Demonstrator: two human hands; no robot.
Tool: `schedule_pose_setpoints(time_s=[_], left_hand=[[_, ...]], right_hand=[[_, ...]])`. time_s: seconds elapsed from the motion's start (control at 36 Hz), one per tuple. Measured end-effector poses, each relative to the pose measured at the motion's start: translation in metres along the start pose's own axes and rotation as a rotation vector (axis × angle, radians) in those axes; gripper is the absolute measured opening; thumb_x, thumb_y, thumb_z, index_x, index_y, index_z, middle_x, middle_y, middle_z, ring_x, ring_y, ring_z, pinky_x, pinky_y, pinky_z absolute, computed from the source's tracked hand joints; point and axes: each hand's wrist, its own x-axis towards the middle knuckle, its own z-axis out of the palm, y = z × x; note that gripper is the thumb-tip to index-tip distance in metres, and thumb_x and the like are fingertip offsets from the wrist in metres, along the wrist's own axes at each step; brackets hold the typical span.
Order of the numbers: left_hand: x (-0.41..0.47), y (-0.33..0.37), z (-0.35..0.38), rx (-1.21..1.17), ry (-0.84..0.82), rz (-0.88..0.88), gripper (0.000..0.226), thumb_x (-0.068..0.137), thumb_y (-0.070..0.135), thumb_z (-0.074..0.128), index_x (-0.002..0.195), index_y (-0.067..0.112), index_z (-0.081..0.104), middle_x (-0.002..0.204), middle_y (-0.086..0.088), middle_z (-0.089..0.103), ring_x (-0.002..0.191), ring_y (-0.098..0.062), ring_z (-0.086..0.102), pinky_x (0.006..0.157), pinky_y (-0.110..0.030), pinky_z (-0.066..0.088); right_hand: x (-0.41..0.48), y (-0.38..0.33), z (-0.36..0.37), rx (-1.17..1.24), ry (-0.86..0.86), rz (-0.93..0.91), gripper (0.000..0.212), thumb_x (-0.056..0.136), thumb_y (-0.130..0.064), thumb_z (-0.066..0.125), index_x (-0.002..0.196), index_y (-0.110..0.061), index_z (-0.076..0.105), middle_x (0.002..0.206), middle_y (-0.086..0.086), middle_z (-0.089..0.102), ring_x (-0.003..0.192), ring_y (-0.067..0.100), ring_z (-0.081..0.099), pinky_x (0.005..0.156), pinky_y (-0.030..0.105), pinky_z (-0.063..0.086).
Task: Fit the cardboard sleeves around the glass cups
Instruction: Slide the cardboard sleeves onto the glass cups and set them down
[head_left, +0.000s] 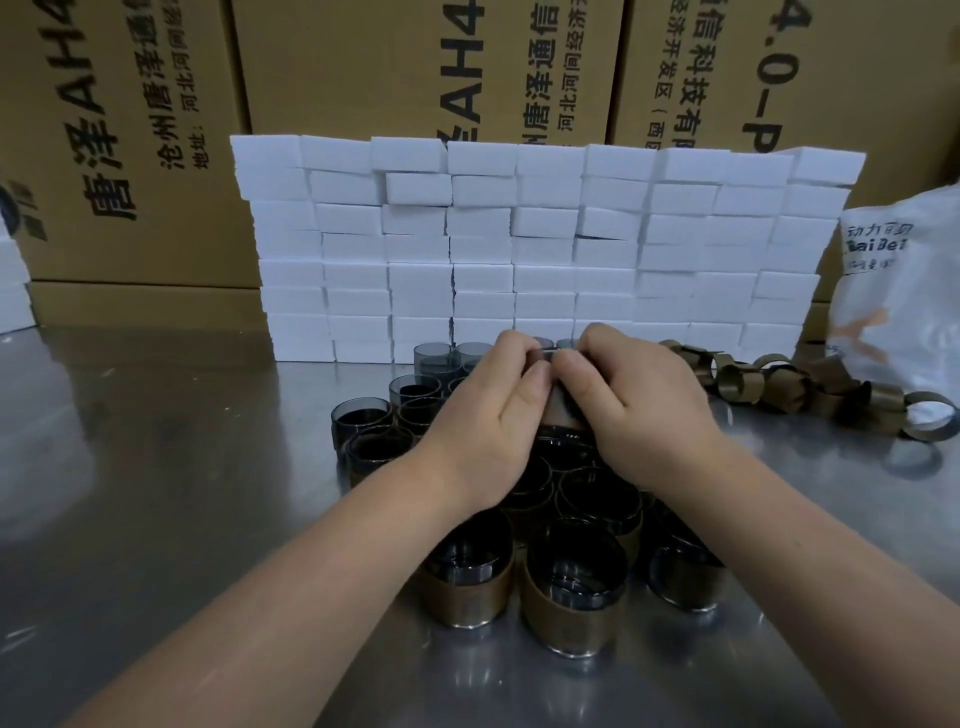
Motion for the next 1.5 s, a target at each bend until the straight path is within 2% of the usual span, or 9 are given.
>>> schedule_pose_setpoints(time_s=[0.25,0.58,0.67,0.75,0.83,1.0,1.19,1.39,1.5], left_hand=[[-0.003,0.005,-0.001,0.037,0.009,0.080,0.050,0.088,0.043,0.027,0.090,-0.003,0.047,0.078,-0.020,0.050,0.070,-0.027,0.044,0.065,-0.036,0.038],[-0.002,-0.004,-0.001,0.012,0.012,0.061,0.030,0.087,0.047,0.027,0.082,0.020,0.040,0.067,0.009,0.040,0.059,-0.005,0.036,0.059,-0.020,0.033],[-0.001,-0.007,0.003,-0.017,0.035,-0.073,0.033,0.088,0.055,0.025,0.104,0.032,0.041,0.101,0.006,0.055,0.091,-0.002,0.051,0.083,-0.022,0.041],[0.003,-0.017,0.004,0.027,-0.023,-0.268,0.070,0.082,0.069,0.007,0.144,0.037,0.016,0.151,0.006,0.023,0.133,-0.001,0.024,0.105,-0.018,0.017],[0.008,-0.031,-0.001,0.554,-0.242,-0.423,0.063,0.092,0.058,0.010,0.148,0.031,0.001,0.157,0.002,0.002,0.142,-0.012,0.003,0.115,-0.036,0.005],[-0.006,-0.043,0.008,0.854,-0.666,-0.590,0.068,0.091,0.062,0.017,0.148,0.029,0.000,0.157,-0.003,-0.009,0.143,-0.025,-0.007,0.113,-0.047,-0.004],[-0.004,-0.037,0.008,0.889,-0.689,-0.603,0.067,0.093,0.061,0.016,0.149,0.026,0.003,0.156,-0.004,-0.010,0.143,-0.029,0.004,0.112,-0.048,-0.004],[-0.004,-0.037,0.008,0.891,-0.678,-0.605,0.066,0.092,0.061,0.018,0.148,0.027,0.009,0.156,-0.005,-0.008,0.142,-0.032,0.010,0.112,-0.049,-0.003],[-0.004,-0.039,0.008,0.881,-0.668,-0.605,0.066,0.092,0.061,0.018,0.148,0.027,0.011,0.157,-0.006,-0.008,0.141,-0.032,0.011,0.112,-0.049,-0.003]], right_hand=[[-0.005,0.006,0.000,0.030,0.005,-0.085,0.038,0.075,-0.058,0.010,0.056,-0.029,0.024,0.050,-0.008,0.034,0.051,0.002,0.034,0.051,0.013,0.025],[-0.001,0.006,0.001,0.037,0.002,-0.071,0.039,0.082,-0.056,0.018,0.057,-0.027,0.028,0.052,-0.007,0.039,0.053,0.007,0.039,0.051,0.015,0.025],[0.005,0.010,-0.002,0.089,-0.005,0.002,0.042,0.086,-0.053,0.039,0.057,-0.022,0.040,0.052,-0.006,0.046,0.056,0.010,0.046,0.052,0.025,0.031],[0.014,0.019,-0.006,0.099,0.078,0.099,0.036,0.085,-0.050,0.049,0.059,-0.024,0.051,0.054,-0.010,0.053,0.054,0.006,0.049,0.053,0.027,0.033],[0.035,0.034,-0.004,0.153,0.148,0.260,0.037,0.086,-0.050,0.050,0.060,-0.024,0.054,0.061,-0.010,0.056,0.061,0.011,0.052,0.054,0.029,0.034],[0.068,0.056,0.044,-0.077,-0.187,0.303,0.044,0.093,-0.042,0.048,0.064,-0.009,0.054,0.060,0.004,0.052,0.067,0.024,0.050,0.051,0.029,0.030],[0.092,0.060,0.086,-0.332,-0.480,0.278,0.026,0.099,-0.025,0.040,0.080,-0.017,0.056,0.093,0.013,0.058,0.083,0.026,0.052,0.067,0.029,0.039],[0.091,0.071,0.100,-0.488,-0.576,0.257,0.032,0.095,-0.037,0.046,0.084,-0.007,0.050,0.078,0.005,0.048,0.079,0.022,0.047,0.067,0.029,0.036],[0.086,0.072,0.104,-0.503,-0.706,0.223,0.046,0.095,-0.038,0.046,0.060,-0.009,0.041,0.063,0.001,0.042,0.073,0.022,0.048,0.066,0.030,0.036]])
